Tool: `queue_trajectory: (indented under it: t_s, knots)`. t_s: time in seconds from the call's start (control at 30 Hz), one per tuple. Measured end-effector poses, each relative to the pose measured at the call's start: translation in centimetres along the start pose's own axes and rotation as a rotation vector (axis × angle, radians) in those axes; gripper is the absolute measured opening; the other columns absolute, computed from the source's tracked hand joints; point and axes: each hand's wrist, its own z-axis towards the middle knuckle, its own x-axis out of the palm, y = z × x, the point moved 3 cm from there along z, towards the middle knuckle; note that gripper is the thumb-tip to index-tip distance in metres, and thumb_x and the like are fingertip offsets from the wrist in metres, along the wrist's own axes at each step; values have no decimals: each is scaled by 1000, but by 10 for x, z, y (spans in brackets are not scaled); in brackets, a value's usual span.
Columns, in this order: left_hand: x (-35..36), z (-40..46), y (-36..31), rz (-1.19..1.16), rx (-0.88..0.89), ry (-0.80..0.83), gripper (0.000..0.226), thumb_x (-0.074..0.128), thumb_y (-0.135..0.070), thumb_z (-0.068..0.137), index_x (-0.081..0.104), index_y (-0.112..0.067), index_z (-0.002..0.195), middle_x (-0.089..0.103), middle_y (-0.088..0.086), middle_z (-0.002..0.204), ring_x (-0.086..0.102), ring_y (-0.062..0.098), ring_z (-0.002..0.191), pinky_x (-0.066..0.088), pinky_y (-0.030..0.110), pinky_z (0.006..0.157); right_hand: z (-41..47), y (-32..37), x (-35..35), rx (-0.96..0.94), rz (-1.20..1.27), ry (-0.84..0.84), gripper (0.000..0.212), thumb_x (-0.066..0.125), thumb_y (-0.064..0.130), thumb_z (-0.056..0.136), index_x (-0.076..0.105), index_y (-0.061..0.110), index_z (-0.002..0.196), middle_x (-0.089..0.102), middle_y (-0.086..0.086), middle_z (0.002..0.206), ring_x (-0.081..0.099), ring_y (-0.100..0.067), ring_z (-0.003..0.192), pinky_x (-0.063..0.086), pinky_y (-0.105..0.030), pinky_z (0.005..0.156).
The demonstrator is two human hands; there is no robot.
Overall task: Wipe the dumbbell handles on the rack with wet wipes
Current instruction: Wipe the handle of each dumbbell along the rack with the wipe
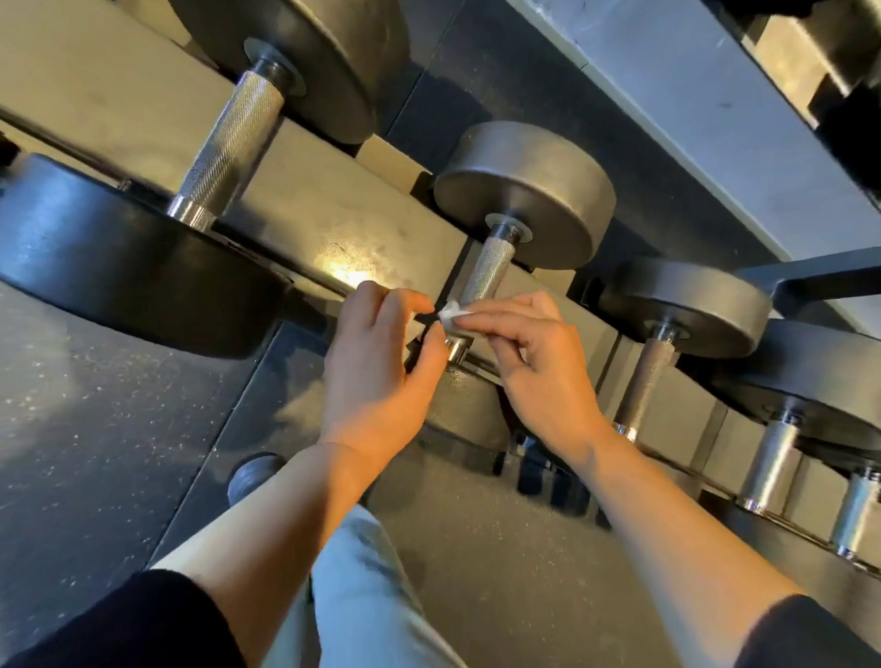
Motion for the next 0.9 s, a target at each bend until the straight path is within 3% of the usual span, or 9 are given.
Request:
queue_trajectory:
  t_s: [0.1,0.17,0.3,0.4,0.47,0.57,0.7,0.83,0.9]
  knots:
    - [-4,1,2,-6,23,74,33,42,-42,89,58,-17,104,46,-4,101,46,8,92,33,10,73,-15,-18,-12,82,41,-349,33,56,-9,85,70,12,106,65,5,110,50,-6,107,39,-15,95]
    - [-6,4,-1,44,54,78,32,43,-39,88,59,-15,101,46,-5,97,47,10,88,33,11,70,-16,-32,-14,216,61,-421,32,57,-6,86,69,12,109,63,4,115,51,-6,112,41,-23,101]
    - [-4,9,-16,111,90,77,30,43,-36,86,61,-14,97,47,-3,92,46,10,84,31,14,64,2,-40,1,347,258,-360,31,57,1,89,64,9,119,59,-1,127,50,-6,119,37,-14,103]
    - [3,10,-23,168,91,84,30,42,-37,86,61,-15,95,48,-3,91,47,10,81,31,11,61,13,-35,12,359,382,-365,28,57,2,89,65,10,115,64,6,113,56,4,102,41,-4,87]
    - [5,9,-23,194,75,70,31,42,-38,86,62,-15,95,47,-4,89,47,10,80,28,11,59,8,-35,13,396,433,-360,25,61,-1,85,65,17,101,64,11,95,59,4,82,45,-6,75]
    - [5,9,-23,206,79,64,32,42,-37,86,62,-15,96,45,-7,89,46,10,81,27,17,60,-14,-33,15,417,471,-241,29,63,-10,79,66,18,86,68,1,86,65,-9,78,53,-19,73]
    - [1,10,-27,224,121,94,32,42,-37,87,61,-13,98,45,-5,92,45,10,82,29,9,61,-26,-19,7,321,449,-240,24,63,-8,80,69,12,92,68,8,89,65,-4,85,53,-20,78]
    - [-13,17,-33,254,187,73,30,45,-33,89,62,-10,99,50,3,92,50,17,82,35,21,64,-1,8,1,199,449,-304,12,68,7,84,71,8,95,70,3,94,64,-5,87,53,-22,78]
    - [-28,24,-33,289,205,37,29,46,-31,90,62,-9,98,52,6,92,50,20,83,37,23,66,19,24,4,114,418,-313,10,65,9,86,73,8,92,70,5,89,63,-2,83,49,-14,75]
